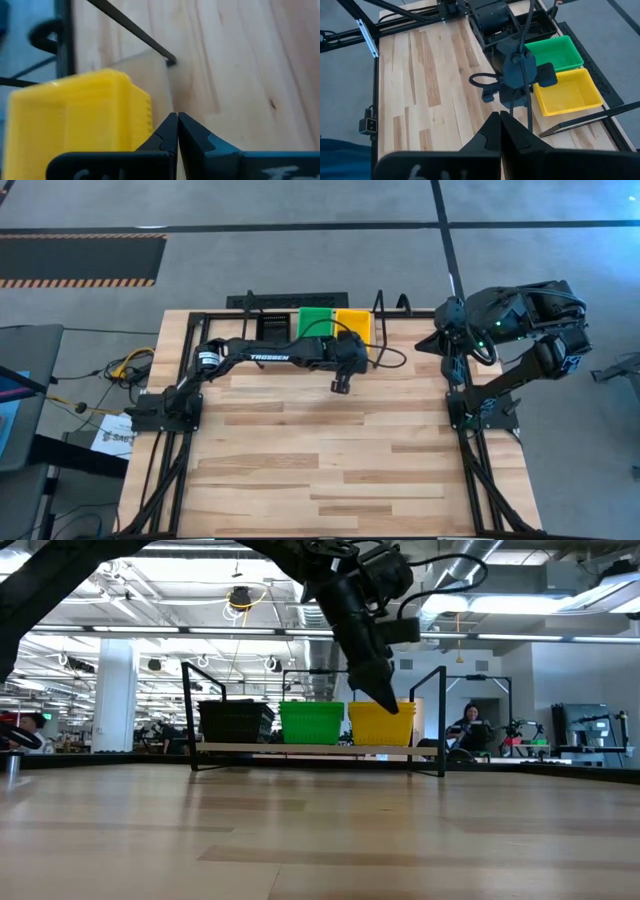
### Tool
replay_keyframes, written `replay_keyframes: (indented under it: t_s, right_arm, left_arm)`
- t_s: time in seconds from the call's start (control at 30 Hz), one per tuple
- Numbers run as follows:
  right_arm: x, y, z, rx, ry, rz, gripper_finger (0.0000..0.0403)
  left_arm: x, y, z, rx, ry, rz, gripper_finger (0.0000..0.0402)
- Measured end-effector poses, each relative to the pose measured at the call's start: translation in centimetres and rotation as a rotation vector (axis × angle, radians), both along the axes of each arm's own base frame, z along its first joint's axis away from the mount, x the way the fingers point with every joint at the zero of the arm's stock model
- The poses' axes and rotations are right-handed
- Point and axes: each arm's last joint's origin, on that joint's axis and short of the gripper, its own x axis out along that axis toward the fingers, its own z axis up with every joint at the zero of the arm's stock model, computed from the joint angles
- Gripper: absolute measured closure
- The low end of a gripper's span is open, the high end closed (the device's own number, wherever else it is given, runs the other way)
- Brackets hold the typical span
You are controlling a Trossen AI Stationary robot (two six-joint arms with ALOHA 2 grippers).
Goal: Stack baskets on shelf by color
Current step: Adjust the stacked yellow bins on the shelf
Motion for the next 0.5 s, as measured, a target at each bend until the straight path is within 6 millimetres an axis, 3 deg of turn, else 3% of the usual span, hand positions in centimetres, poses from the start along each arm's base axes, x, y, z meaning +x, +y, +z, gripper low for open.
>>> replay_keyframes:
  t_s: [0.5]
  right_arm:
    - [0.0,0.0,0.0,0.000,0.000,0.000,0.0394]
  left_arm:
    - [0.3,2.2,0.6,0.009,-0.111,0.074,0.0401]
